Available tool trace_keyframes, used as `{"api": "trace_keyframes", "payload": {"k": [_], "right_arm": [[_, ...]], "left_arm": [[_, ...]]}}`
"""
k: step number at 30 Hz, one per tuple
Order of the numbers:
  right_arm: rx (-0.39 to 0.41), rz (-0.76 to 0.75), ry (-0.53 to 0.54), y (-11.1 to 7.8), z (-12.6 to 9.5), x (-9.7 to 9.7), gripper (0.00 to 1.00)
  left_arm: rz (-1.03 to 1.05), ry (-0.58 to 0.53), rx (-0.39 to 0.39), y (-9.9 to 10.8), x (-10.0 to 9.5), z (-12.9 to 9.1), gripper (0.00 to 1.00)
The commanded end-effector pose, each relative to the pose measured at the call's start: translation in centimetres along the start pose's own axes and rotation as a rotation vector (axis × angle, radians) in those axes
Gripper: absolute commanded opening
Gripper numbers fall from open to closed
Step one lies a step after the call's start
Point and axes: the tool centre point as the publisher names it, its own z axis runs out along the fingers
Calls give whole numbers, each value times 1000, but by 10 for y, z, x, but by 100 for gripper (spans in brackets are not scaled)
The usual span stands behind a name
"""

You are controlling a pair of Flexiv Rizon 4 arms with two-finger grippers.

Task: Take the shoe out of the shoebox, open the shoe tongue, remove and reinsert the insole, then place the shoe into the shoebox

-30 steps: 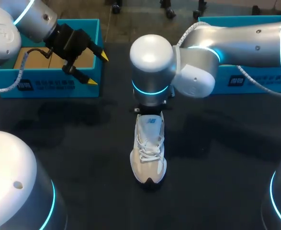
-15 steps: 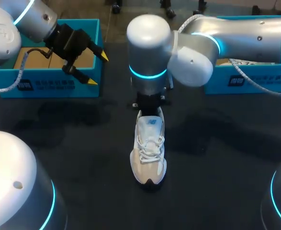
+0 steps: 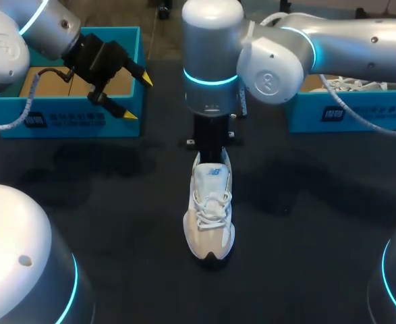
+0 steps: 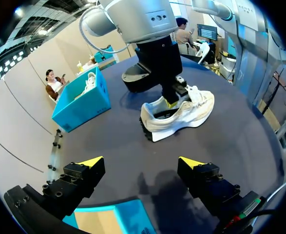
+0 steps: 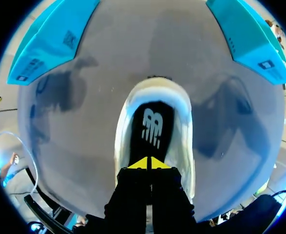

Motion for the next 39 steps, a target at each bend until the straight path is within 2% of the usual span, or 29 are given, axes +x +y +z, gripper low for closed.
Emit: {"api": "trace_keyframes", "payload": {"k": [1, 2, 25, 39], "right_arm": [[26, 9, 0, -5, 2, -3, 67], [31, 13, -1, -7, 2, -3, 100], [45, 10, 35, -10, 16, -8, 100], [-5, 36, -22, -16, -14, -11, 100]], "left_arm": [[0, 2, -3, 0, 0, 0, 100], [0, 2, -3, 0, 0, 0, 100], [0, 2, -3, 0, 0, 0, 100], [0, 2, -3, 0, 0, 0, 100]]}}
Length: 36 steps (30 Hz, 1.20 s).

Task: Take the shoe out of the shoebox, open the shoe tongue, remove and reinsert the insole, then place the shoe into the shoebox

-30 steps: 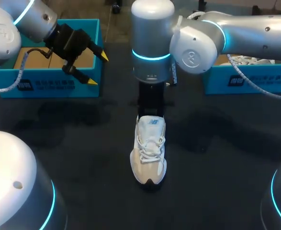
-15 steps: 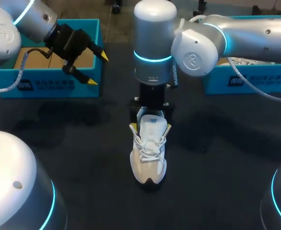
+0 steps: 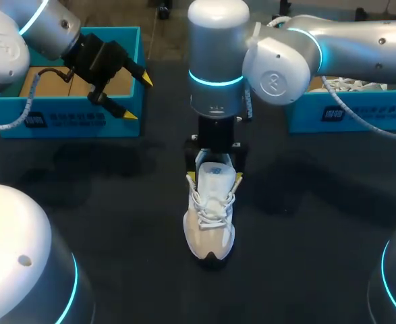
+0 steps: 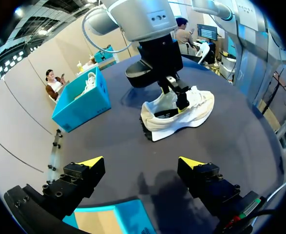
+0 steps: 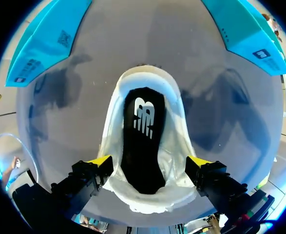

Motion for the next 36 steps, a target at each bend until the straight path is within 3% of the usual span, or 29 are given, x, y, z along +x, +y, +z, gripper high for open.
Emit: {"api": "trace_keyframes", "payload": {"k": [1, 12, 18, 25, 26, 28, 30, 36], "right_arm": [[-20, 6, -12, -5, -11, -2, 100], [-25, -1, -48, -7, -29, 0, 100], [-33, 9, -72, -16, -44, 4, 100], [-38, 38, -82, -32, -46, 9, 98], [-39, 43, -83, -34, -46, 9, 76], [-38, 51, -84, -38, -45, 10, 65], [-36, 63, -88, -43, -45, 12, 45], [-34, 86, -86, -51, -38, 13, 38]], "left_arm": [[0, 2, -3, 0, 0, 0, 100], [0, 2, -3, 0, 0, 0, 100], [0, 2, -3, 0, 0, 0, 100], [0, 2, -3, 0, 0, 0, 100], [0, 2, -3, 0, 0, 0, 100], [0, 2, -3, 0, 0, 0, 100], [0, 2, -3, 0, 0, 0, 100], [0, 2, -3, 0, 0, 0, 100]]}}
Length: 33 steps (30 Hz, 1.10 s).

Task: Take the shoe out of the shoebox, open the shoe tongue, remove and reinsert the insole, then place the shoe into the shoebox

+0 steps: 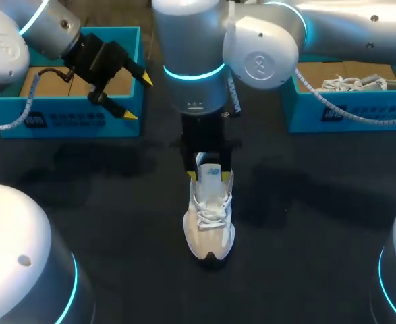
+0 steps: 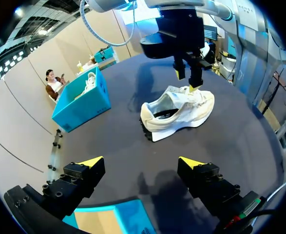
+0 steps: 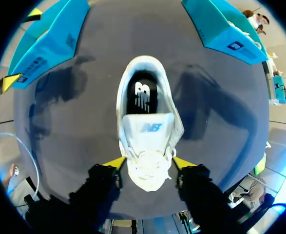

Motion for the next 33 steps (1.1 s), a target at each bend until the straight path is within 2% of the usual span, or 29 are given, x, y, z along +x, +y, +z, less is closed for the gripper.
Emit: {"api": "trace_keyframes", "payload": {"k": [1, 8, 13, 18, 28, 32, 33], "right_arm": [[-3, 7, 0, -3, 7, 1, 37], [-7, 0, 2, 8, 26, 3, 33], [-15, -41, 30, 27, 42, 4, 29], [-23, -63, 36, 39, 50, 0, 27], [-83, -146, -9, 62, 35, -15, 31], [-140, -217, -9, 73, 28, -20, 34], [-182, -270, -7, 77, 23, -21, 39]], "left_arm": [[-1, 2, -3, 0, 0, 0, 100], [-1, 2, -3, 0, 0, 0, 100], [-1, 2, -3, 0, 0, 0, 100], [-1, 2, -3, 0, 0, 0, 100], [-1, 2, -3, 0, 0, 0, 100], [-1, 2, -3, 0, 0, 0, 100], [-1, 2, -3, 0, 0, 0, 100]]}}
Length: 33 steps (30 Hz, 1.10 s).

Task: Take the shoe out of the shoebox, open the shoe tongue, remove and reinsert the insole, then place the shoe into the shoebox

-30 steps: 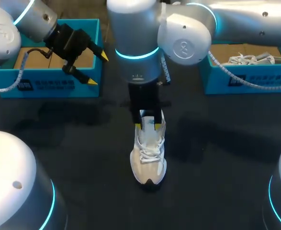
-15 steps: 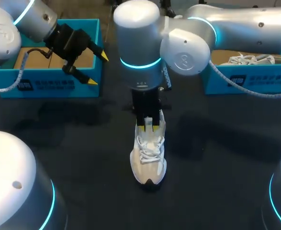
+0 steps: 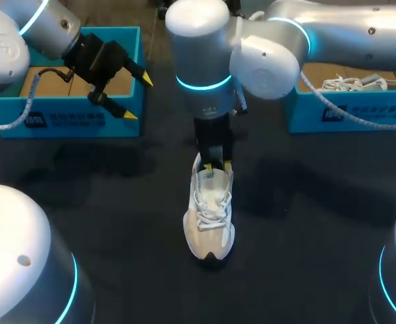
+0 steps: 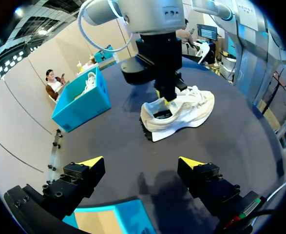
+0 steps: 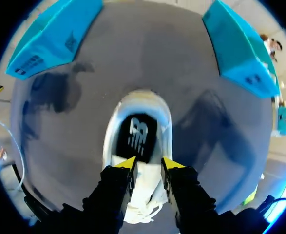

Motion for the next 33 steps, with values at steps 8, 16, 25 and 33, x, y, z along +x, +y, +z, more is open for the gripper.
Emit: {"api": "trace_keyframes", "payload": {"k": [8, 16, 25, 33], "right_arm": [[-200, -387, -19, 18, -31, -17, 89], [-201, -684, -51, 36, -43, -21, 100], [-176, -958, -67, 56, -45, -21, 100], [-168, -1074, -42, 61, -21, -17, 100]], "left_arm": [[0, 2, -3, 0, 0, 0, 100], [0, 2, -3, 0, 0, 0, 100], [0, 2, -3, 0, 0, 0, 100], [0, 2, -3, 0, 0, 0, 100]]}}
